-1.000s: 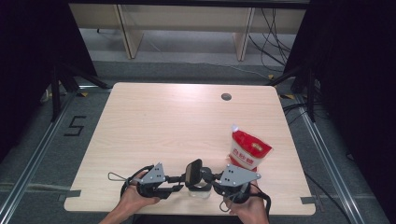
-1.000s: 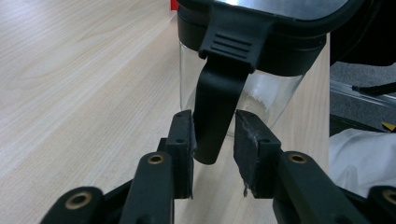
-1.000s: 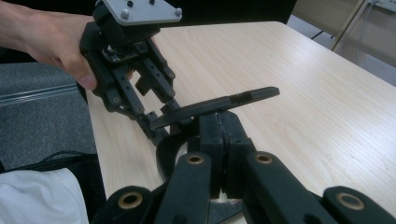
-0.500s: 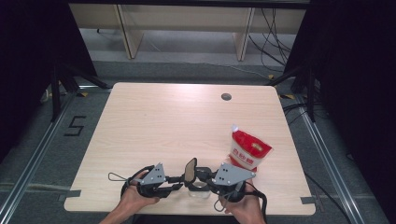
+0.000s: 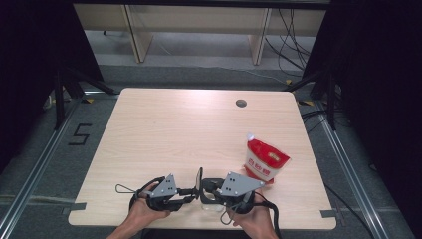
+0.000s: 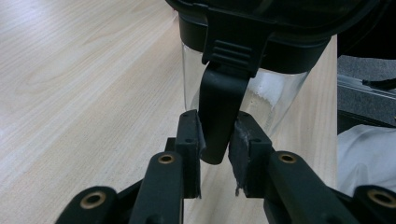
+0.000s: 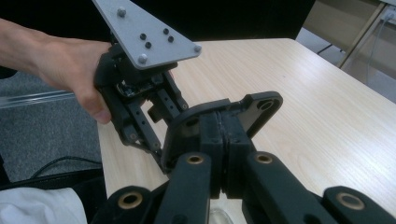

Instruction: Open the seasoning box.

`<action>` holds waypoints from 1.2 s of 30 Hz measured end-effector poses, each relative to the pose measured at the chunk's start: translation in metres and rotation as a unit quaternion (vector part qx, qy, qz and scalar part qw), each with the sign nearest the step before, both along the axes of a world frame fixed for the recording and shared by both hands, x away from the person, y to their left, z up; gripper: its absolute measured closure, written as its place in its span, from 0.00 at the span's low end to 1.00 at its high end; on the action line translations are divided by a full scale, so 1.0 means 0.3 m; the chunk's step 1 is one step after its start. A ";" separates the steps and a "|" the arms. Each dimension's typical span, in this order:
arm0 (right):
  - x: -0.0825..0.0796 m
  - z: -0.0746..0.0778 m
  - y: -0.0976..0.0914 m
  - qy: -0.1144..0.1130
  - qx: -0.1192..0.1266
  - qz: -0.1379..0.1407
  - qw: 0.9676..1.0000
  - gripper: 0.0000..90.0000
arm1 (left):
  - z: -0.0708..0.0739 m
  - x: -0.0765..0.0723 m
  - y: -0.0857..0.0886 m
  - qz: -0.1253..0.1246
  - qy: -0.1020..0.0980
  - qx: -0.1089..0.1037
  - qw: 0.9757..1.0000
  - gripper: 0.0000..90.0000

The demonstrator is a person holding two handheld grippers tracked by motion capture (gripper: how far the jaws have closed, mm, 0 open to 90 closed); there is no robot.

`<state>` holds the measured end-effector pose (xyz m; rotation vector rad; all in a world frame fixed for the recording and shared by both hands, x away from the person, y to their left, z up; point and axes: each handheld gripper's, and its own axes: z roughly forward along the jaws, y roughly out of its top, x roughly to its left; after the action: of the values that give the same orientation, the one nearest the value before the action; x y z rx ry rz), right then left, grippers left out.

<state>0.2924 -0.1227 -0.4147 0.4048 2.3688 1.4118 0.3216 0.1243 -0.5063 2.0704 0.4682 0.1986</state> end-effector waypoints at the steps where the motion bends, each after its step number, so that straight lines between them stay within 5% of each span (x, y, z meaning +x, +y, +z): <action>1: -0.002 0.001 0.006 0.004 0.002 -0.001 1.000 1.00 | 0.000 0.000 0.000 0.000 0.000 0.000 1.000 0.82; 32: 0.010 0.004 0.054 0.001 -0.001 0.014 1.000 0.99 | -0.001 -0.001 -0.001 0.002 -0.001 -0.001 1.000 0.82; 36: 0.011 0.002 0.046 0.001 0.000 0.006 1.000 0.95 | -0.003 -0.002 -0.002 0.002 -0.014 0.002 1.000 0.80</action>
<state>0.2956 -0.1088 -0.4142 0.3920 2.3775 1.4176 0.3209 0.1236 -0.5073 2.0677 0.4544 0.2306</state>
